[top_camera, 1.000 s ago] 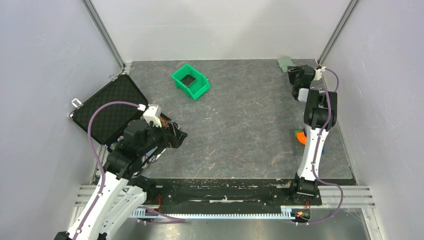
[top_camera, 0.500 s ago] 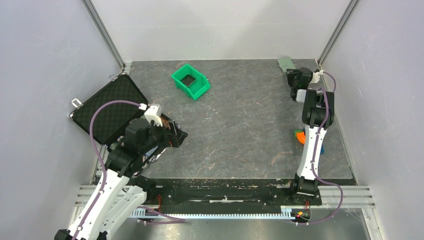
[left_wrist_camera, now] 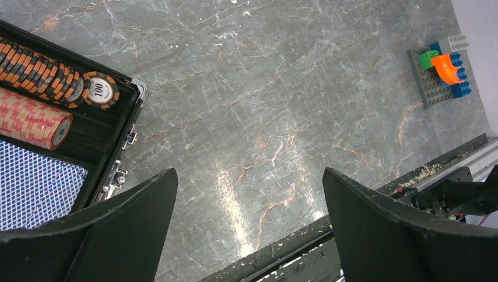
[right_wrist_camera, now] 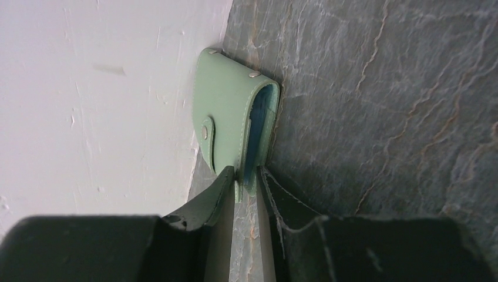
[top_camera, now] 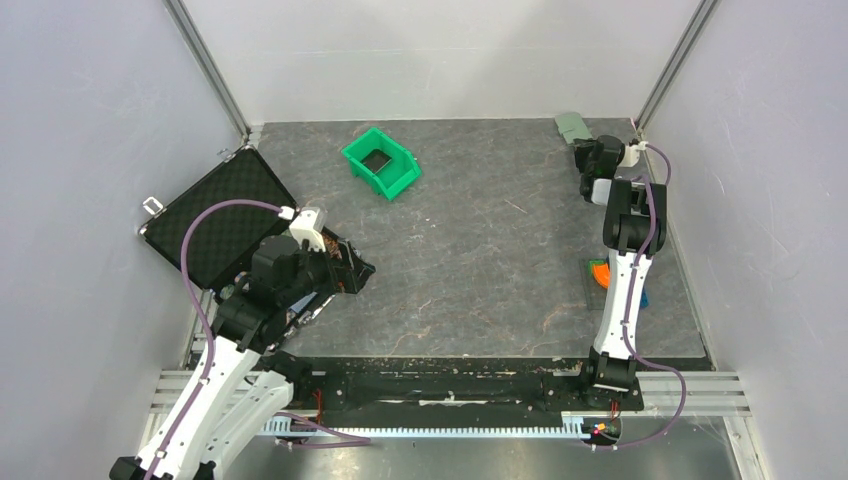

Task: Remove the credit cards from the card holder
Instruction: Move the card holder to the center of the board.

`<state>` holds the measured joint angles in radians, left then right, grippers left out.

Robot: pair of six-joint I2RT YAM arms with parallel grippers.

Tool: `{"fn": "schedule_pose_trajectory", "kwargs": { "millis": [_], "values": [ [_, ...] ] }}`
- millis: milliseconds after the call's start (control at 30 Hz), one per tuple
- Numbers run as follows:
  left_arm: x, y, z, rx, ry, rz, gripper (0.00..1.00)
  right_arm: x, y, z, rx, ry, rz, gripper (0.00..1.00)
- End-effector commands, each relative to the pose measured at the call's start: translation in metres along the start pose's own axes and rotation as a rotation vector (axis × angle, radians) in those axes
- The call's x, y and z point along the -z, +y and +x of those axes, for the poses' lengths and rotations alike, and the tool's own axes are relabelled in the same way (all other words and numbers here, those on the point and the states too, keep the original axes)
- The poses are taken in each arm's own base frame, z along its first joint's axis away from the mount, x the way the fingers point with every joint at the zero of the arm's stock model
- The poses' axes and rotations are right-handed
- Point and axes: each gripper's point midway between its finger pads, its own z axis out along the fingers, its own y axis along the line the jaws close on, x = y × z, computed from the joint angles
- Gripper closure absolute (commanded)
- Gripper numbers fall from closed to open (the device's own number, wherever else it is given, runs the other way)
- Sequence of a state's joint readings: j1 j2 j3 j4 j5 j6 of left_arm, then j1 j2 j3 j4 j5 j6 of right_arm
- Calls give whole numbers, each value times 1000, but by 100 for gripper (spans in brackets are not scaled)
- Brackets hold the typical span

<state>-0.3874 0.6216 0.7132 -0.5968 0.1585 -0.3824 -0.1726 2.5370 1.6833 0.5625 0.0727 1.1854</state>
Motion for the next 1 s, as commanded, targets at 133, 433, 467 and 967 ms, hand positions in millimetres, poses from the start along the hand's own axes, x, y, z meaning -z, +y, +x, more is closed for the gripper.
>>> {"fn": "schedule_pose_trajectory", "kwargs": {
  "millis": [133, 433, 467, 967],
  "values": [
    [1, -1, -9, 25, -32, -4, 0, -5, 3, -8, 22, -35, 0, 78],
    [0, -1, -9, 26, -29, -4, 0, -8, 15, -14, 39, -52, -27, 81],
    [0, -1, -9, 28, -29, -6, 0, -9, 15, -14, 39, -53, -25, 81],
    [-2, 1, -9, 33, -22, -12, 0, -21, 5, -11, 24, -58, -9, 78]
  ]
}}
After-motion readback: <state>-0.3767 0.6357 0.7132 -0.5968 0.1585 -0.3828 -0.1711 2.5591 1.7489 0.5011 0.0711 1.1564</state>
